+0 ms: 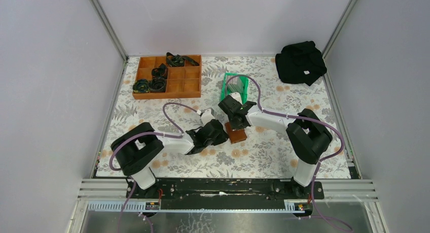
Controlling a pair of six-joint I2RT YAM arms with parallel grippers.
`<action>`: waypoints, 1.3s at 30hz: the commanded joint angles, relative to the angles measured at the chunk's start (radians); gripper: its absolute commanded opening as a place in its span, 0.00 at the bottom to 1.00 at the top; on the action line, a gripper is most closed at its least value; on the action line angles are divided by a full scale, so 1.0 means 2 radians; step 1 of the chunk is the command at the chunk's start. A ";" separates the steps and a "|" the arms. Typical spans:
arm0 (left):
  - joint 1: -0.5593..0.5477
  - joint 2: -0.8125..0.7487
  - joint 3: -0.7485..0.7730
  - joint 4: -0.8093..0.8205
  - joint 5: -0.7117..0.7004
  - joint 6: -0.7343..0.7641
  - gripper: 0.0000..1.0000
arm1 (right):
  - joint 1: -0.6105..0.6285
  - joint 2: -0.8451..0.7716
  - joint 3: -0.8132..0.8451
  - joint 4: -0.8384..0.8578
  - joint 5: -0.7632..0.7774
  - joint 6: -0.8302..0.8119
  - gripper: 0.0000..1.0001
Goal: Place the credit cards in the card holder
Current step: Close the card holder at the center of the board.
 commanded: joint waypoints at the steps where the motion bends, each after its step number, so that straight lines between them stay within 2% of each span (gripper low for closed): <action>1: 0.003 0.042 -0.008 -0.049 0.004 0.021 0.30 | 0.003 -0.002 -0.012 -0.014 -0.008 -0.003 0.00; 12: 0.003 0.059 -0.007 -0.041 0.015 0.019 0.29 | 0.009 -0.010 -0.007 -0.027 0.004 -0.006 0.07; 27: 0.003 0.066 -0.003 -0.039 0.018 0.014 0.29 | 0.015 -0.032 -0.019 -0.037 0.017 -0.007 0.10; 33: 0.003 0.071 0.000 -0.037 0.022 0.012 0.29 | 0.015 -0.039 -0.023 -0.040 0.019 -0.007 0.19; 39: 0.003 0.072 -0.001 -0.034 0.026 0.010 0.28 | 0.015 -0.046 -0.030 -0.041 0.021 -0.007 0.19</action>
